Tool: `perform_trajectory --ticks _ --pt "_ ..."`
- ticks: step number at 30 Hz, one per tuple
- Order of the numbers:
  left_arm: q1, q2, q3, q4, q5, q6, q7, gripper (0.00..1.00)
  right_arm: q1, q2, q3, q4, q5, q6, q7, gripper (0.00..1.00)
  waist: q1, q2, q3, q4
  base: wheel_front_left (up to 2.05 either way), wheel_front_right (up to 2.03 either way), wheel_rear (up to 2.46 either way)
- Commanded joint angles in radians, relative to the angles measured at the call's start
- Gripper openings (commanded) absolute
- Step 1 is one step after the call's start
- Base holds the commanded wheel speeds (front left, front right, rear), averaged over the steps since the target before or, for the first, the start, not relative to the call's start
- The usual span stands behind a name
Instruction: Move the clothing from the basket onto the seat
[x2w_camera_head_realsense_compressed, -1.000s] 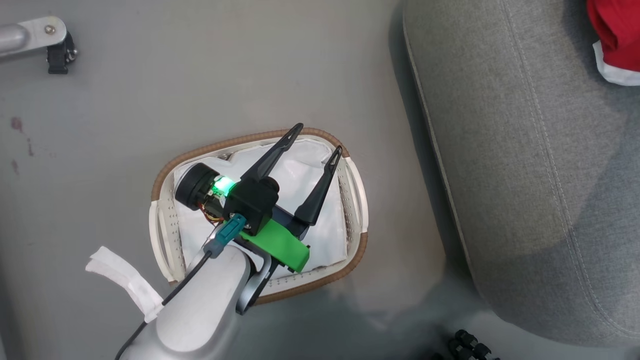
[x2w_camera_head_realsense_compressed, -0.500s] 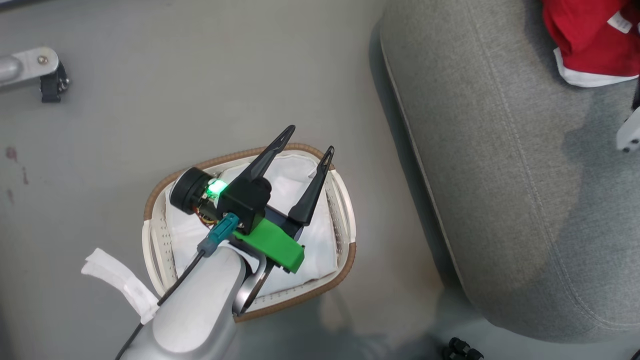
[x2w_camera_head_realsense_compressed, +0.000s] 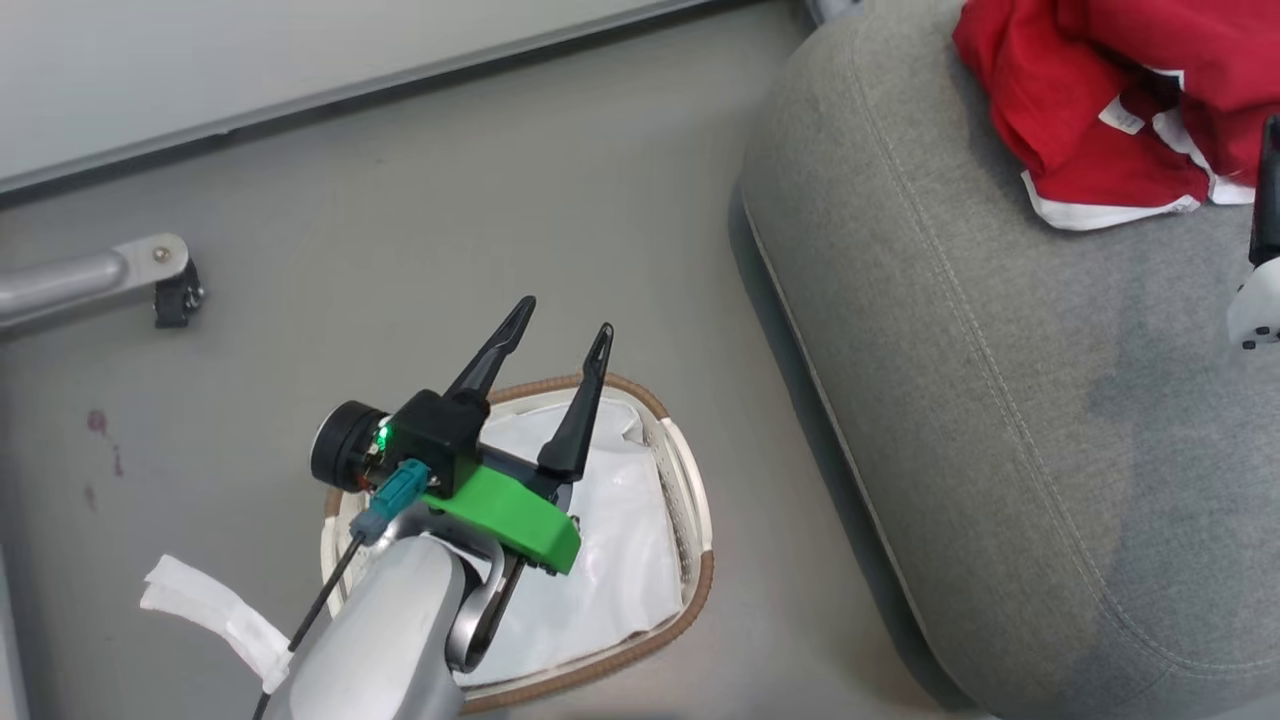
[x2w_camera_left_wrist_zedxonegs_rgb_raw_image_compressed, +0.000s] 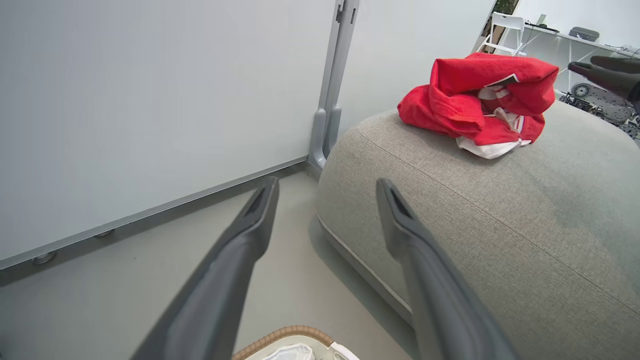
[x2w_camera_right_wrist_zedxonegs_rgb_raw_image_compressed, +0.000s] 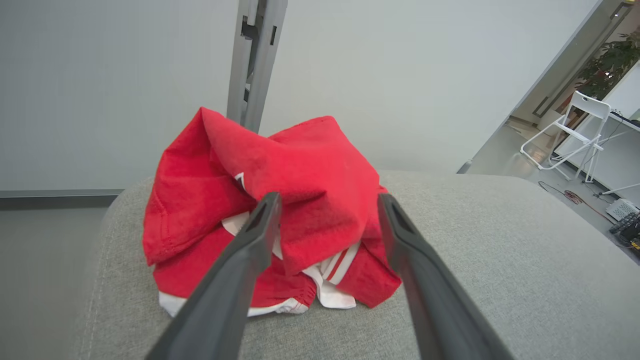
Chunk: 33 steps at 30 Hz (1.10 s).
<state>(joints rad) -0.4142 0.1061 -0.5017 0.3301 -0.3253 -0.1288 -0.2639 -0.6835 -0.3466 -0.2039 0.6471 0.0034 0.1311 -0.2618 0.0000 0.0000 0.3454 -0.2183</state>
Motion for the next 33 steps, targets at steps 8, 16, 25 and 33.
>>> perform_trajectory --ticks 8,16,25,33 --pt "0.107 -0.020 0.141 0.004 0.016 0.011 -0.001 1.00 0.027 0.043 0.076 -0.039 0.038 -0.001 -0.005 1.00 0.0000 0.0000 -0.185 0.089 0.00 0.00 0.00" --pt "0.208 -0.039 0.272 0.014 0.035 0.022 -0.001 1.00 0.112 0.147 0.103 -0.078 0.079 -0.001 -0.005 1.00 0.0000 0.0000 -0.268 0.179 0.00 0.00 0.00" --pt "0.320 -0.048 0.366 0.013 0.049 0.024 -0.001 1.00 0.304 0.266 0.140 -0.153 0.132 -0.001 -0.005 1.00 0.0000 0.0000 -0.317 0.249 0.00 0.00 0.00" --pt "0.392 -0.054 0.408 -0.006 0.047 0.018 -0.001 1.00 0.462 0.293 0.164 -0.240 0.175 -0.001 -0.005 1.00 0.0000 0.0000 -0.334 0.280 0.00 0.00 0.00"
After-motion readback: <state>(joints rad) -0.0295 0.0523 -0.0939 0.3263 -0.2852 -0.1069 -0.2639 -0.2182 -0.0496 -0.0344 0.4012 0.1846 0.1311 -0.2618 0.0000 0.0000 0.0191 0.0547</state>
